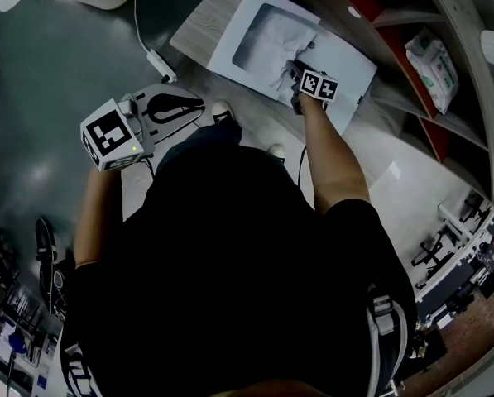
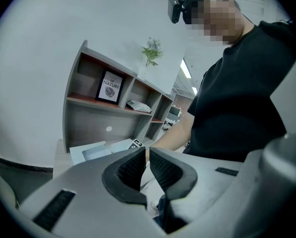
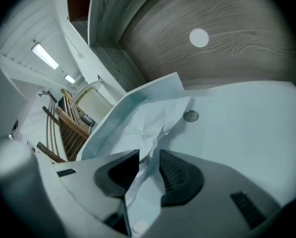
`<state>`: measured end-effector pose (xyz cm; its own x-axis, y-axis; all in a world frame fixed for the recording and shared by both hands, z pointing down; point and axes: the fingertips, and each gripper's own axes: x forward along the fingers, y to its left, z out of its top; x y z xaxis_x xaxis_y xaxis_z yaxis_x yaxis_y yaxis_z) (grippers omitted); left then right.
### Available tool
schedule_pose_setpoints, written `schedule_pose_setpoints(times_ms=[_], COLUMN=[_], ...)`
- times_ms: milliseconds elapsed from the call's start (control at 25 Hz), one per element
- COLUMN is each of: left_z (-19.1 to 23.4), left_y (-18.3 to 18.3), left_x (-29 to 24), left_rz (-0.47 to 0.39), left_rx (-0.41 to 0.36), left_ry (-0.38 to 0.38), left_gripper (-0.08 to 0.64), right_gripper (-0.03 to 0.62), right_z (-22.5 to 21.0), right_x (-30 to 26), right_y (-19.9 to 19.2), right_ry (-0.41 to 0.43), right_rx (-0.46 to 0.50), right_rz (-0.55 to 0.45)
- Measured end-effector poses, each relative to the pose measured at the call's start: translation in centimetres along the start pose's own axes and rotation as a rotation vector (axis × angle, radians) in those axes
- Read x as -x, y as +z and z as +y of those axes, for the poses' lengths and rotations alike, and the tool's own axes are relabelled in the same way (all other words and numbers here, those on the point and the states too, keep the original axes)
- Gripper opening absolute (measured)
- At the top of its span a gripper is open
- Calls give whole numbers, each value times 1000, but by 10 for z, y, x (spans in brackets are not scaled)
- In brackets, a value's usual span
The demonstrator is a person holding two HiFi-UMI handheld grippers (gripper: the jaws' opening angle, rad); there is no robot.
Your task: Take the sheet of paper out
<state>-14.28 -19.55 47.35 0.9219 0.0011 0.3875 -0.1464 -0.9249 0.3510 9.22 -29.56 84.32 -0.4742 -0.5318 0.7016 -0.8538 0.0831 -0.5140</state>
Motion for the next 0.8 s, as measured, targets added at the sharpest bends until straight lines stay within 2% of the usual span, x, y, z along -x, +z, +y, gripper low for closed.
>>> schedule_pose_setpoints(times_ms=[320,560,800], left_z=[0,-2,0], left_y=[-2,-3,-3], left_x=[-2,-3,-2], left_rz=[-6,-4,-14], left_rx=[9,12,23], left_ry=[-11,-15,-3], left_gripper=[41,41,41], right_gripper=[133,89,57], right_z=[5,1,-3], right_x=[-7,-6,-6], right_y=[3,4,4], right_ry=[-16,-53,-57], right_rx=[32,69,52], right_rz=[16,40,34])
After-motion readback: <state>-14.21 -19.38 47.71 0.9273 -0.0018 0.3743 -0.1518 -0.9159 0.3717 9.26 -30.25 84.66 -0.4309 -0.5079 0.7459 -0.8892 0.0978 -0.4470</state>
